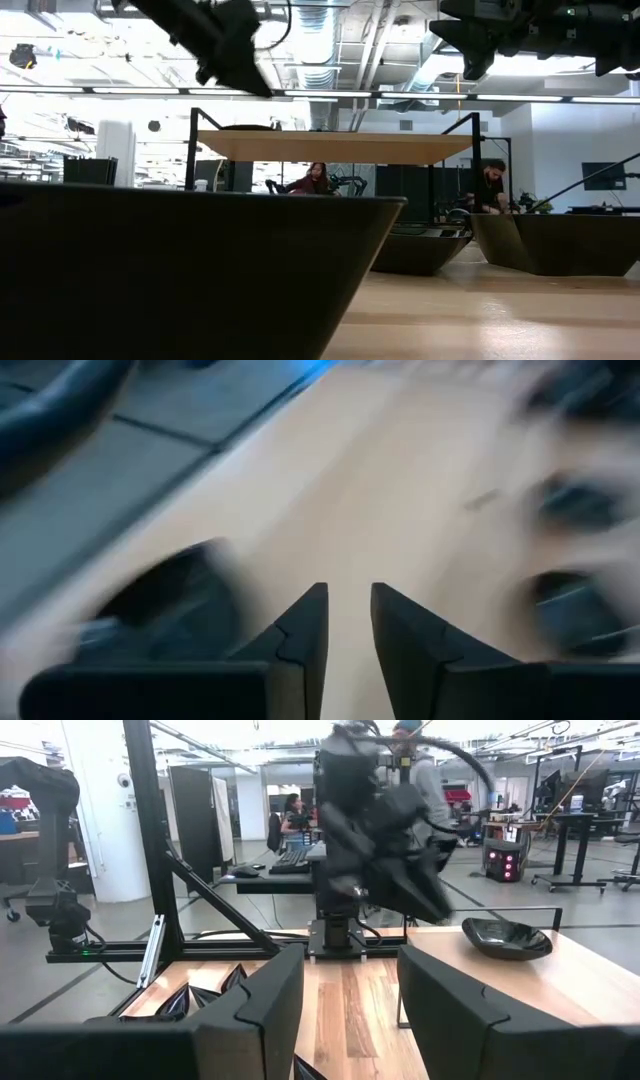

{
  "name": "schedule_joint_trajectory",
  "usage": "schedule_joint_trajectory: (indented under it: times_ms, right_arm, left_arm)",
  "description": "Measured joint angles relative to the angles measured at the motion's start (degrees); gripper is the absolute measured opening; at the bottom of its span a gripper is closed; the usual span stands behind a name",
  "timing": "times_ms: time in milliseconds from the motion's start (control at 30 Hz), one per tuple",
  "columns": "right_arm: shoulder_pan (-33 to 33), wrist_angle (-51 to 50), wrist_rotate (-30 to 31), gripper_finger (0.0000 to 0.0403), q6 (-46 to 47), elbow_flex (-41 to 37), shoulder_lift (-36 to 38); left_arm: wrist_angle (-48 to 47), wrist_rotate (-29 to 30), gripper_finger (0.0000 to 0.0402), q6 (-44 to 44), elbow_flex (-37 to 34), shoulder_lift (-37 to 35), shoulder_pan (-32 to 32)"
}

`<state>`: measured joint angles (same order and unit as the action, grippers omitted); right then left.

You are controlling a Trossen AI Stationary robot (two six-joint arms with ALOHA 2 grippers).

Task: Pick & Place Mini shaped plates
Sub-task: Stack the black leaf-shaped plate on top of the black leaf-shaped plate on the shelf

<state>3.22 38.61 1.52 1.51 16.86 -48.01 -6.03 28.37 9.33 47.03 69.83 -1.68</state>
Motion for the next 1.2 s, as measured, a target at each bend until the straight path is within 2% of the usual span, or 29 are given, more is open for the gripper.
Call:
schedule_joint_trajectory:
  times_ms: [133, 200, 367, 500, 633, 900, 1000, 1200]
  right_arm:
    - [0.0, 0.0, 0.0, 0.0159, 0.0, 0.0, 0.0]
    - [0.0, -0.1, 0.0, 0.0159, 0.0, 0.0, 0.0]
    - [0.0, -0.4, 0.0, 0.0159, 0.0, 0.0, 0.0]
    - [0.0, -0.5, 0.0, 0.0159, 0.0, 0.0, 0.0]
    - [0.0, -0.5, 0.0, 0.0159, 0.0, 0.0, 0.0]
    - [0.0, -0.4, 0.0, 0.0159, -0.2, 0.0, 0.0]
    - [0.0, -0.4, 0.0, 0.0159, -0.5, 0.0, 0.0]
    - [0.0, -0.7, 0.0, 0.0159, -0.5, 0.0, 0.0]
  left_arm:
    - [5.1, -11.7, 0.0076, 6.9, 0.1, 0.0, -6.6]
    - [4.8, -14.8, 0.0073, 9.9, 0.1, 0.0, -10.8]
    - [4.4, -17.4, 0.0071, 17.5, 0.1, 2.7, -22.2]
    - [4.4, -17.6, 0.0083, 26.9, 0.1, 6.9, -28.2]
    - [1.7, -20.0, 0.0102, 33.1, 0.1, 10.1, -29.0]
    - [-18.7, -32.3, 0.0122, 44.9, 0.1, 10.5, -27.6]
    - [-22.5, -30.9, 0.0122, 45.2, 0.1, 11.5, -28.0]
    - [-21.6, -30.5, 0.0122, 42.0, 0.1, 17.6, -28.9]
